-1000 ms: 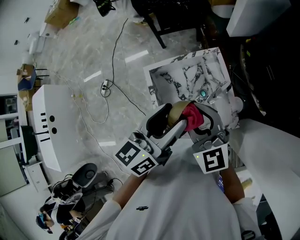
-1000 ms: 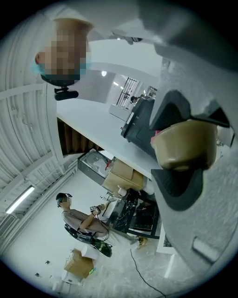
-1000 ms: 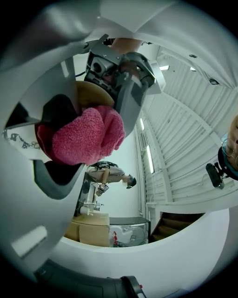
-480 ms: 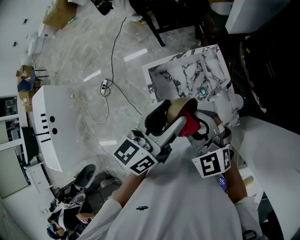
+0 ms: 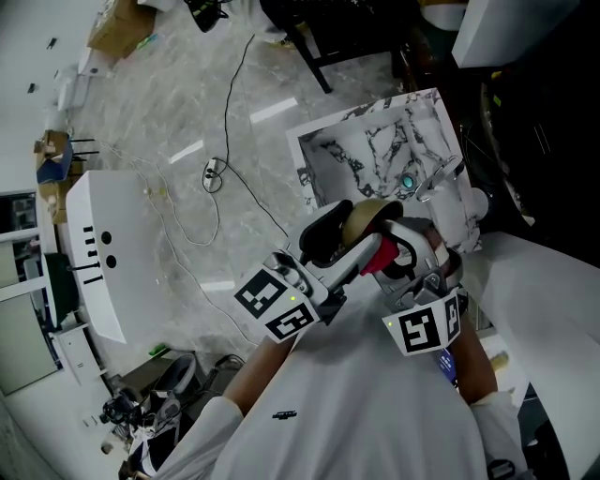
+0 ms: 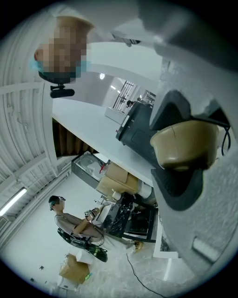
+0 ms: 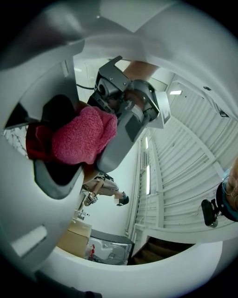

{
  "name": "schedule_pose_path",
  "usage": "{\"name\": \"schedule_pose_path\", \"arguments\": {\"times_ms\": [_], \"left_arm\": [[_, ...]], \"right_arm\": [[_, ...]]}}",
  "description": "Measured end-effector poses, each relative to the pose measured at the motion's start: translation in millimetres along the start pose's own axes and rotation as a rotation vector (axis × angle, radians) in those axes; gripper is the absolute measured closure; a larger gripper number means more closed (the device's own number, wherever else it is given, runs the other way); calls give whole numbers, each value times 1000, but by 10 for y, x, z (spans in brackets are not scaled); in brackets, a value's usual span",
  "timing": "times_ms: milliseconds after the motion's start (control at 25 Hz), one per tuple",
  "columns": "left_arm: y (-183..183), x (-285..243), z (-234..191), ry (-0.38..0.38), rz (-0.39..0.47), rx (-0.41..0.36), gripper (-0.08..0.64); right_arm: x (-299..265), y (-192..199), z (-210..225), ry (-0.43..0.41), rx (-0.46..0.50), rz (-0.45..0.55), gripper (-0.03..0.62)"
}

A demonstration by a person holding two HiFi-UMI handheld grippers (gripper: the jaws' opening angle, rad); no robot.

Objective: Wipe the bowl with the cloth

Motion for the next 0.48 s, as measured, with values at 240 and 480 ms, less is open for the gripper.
{"name": "schedule_pose_path", "arguments": {"times_ms": [240,480], "left_arm": [[-49,7,35,2,6,-29,293],[-41,21,58,-5,4,-66,290]], "right_arm": [[-50,-25,74,71,31,0,440],[-110,68,91,89,97,-95,443]]}}
Point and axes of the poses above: the fingertips, and each gripper's own axes: x backward along the fingers, z to its right, y out of its underside, the point moved 10 cm from there along x, backward along the fingers, and after that the axes turned 8 degrees about y, right-handed, at the moved point
